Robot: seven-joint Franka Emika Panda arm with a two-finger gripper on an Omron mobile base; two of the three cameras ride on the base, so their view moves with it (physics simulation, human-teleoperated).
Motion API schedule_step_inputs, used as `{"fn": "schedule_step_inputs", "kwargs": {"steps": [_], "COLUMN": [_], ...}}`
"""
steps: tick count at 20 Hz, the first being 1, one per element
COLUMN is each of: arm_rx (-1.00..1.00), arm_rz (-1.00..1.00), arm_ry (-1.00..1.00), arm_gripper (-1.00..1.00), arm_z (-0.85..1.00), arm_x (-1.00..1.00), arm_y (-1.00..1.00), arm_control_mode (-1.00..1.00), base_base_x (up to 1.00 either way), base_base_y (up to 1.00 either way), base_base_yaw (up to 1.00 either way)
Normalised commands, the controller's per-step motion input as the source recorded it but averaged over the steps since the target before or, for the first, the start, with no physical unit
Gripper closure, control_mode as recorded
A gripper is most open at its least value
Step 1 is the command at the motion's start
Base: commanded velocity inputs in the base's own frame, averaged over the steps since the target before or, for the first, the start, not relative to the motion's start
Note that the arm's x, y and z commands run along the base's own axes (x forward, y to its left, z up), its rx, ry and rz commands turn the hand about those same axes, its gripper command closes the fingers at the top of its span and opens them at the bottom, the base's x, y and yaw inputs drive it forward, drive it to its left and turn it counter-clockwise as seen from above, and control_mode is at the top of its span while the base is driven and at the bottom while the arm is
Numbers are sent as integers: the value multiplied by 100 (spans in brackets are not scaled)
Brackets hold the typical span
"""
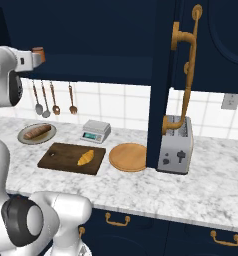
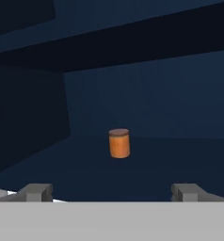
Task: From the different types of pastries on the counter, select a croissant and place it on the cutting board. Then retrieve a jar of jam from the cabinet and place it alongside the croissant on the cutting board.
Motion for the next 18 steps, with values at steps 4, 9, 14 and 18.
{"fn": "schedule_step_inputs", "kwargs": {"steps": [4, 9, 14, 18], "arm_rx": [0, 0, 0, 0], "arm_rz": [1, 3, 1, 0], "arm_ry": [0, 0, 0, 0], "arm_gripper": [-100, -100, -100, -100], "arm_z": [-1, -33, -5, 0], "arm_x": [1, 0, 24, 29], "arm_y": [3, 0, 0, 4], "arm_control_mode": [-100, -100, -100, -100], "base_base_x": [0, 0, 0, 0], "base_base_y": [0, 0, 0, 0], "base_base_yaw": [0, 0, 0, 0]}}
